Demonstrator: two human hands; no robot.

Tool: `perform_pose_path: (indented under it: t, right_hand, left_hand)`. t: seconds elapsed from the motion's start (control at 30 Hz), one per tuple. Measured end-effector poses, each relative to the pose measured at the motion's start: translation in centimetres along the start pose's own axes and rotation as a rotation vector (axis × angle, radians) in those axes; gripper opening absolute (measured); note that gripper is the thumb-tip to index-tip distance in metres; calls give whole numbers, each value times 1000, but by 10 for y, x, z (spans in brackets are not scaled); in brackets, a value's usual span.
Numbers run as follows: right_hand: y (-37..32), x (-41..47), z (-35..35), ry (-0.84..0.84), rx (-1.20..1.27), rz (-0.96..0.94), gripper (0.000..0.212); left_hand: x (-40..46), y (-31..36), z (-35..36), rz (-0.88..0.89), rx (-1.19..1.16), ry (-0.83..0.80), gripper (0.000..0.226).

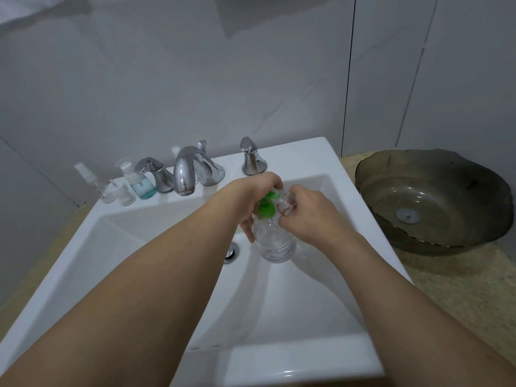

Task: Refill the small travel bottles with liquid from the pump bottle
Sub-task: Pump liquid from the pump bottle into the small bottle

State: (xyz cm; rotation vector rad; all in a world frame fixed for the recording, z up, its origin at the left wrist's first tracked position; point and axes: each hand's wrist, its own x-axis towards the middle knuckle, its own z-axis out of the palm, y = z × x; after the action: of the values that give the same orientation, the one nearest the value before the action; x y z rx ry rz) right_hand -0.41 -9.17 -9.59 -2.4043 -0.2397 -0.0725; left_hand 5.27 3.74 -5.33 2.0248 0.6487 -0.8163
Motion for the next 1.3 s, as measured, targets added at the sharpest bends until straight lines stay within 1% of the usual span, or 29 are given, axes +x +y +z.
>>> perform_pose_path:
  t: [0.13,0.27,0.33,0.47,0.57,0.67,0.77,0.87,0.97,1.07,1.2,1.3]
  right_hand:
    - [1,0,1,-17,-19,29,23]
    - [2,1,4,-68,-84,43,23]
    - [3,1,4,-77,-81,59,21]
    - [3,2,5,-77,-75,67,26]
    - [2,2,4,-81,-43,61,25]
    - [2,1,3,-61,22,44,24]
    - [0,1,1,-28,43,27,24]
    - [-1,1,0,-20,46,24,24]
    - [-1,1,-1,-27,35,25,24]
    - [0,1,-1,-30,23,37,24]
    - [3,2,2,-73,-34,57,23]
    - [4,2,3,-93,-23,70,20]
  left_hand:
    - [0,-2,7,34,37,86,41]
    - [5,-6,14,63,37,186,44]
    - [7,-7,17,66,36,196,42]
    - [6,-6,17,72,39,202,39]
    - [6,-8,15,71,46,183,40]
    - [3,-8,6,36,-2,100,36]
    - [1,-4,-1,12,-40,-1,49]
    - [-1,-2,-2,10,-36,-29,49]
    - [-4,-1,0,21,-13,3,42]
    - [-4,-1,4,46,39,76,36]
    - [1,-3,15,82,98,190,41]
    - [1,-5,20,90,104,225,40]
